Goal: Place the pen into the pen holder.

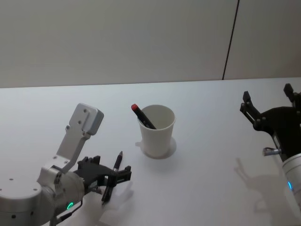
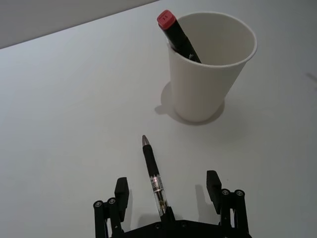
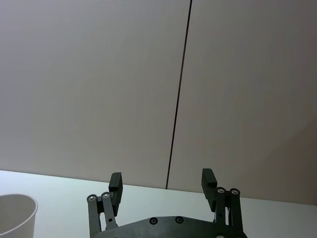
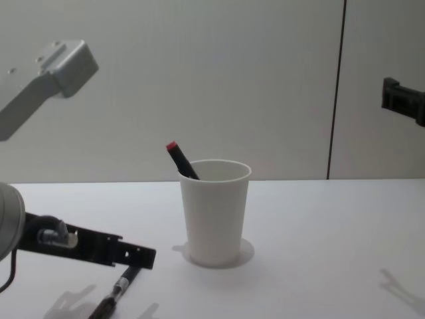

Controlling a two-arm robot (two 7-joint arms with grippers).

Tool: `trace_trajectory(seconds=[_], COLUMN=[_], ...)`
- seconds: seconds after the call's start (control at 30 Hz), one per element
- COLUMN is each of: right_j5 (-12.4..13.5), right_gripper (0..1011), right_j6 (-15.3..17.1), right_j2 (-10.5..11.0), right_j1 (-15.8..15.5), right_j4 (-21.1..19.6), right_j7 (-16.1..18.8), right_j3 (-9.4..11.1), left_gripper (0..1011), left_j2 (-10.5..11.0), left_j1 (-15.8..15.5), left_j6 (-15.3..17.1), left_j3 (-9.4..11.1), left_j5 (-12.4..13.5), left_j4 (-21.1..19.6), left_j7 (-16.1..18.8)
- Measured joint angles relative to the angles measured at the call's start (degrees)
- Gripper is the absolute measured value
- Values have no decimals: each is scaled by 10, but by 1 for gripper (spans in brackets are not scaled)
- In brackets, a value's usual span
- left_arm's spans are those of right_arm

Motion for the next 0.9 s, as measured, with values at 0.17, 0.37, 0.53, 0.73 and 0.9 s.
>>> trace_trajectory(seconds=[0.17,0.37,0.53,0.73,0.9], right_j5=[0,0,0,0,0], right_gripper=[1002,1002,1002,1002,1001], right_j6=[0,0,0,0,0], right_j2=[0,0,0,0,0], right_j1=[0,0,0,0,0], right_j4=[0,0,0,0,0], right_j7=[0,0,0,0,0], right_j3=[0,0,0,0,0], left_gripper=[1004,1004,1004,1004,1004], left_j2=[-3,-7,-11,-15,-18], left_j1=[0,1,1,0,0], left_j6=[26,48,62,74,81], left_j3=[-1,-2,-2,-2,0], left_j5=[-4,-6,-5,1,8], left_j4=[-2,-2,0,4,10], left_j7=[8,16,20,22,22])
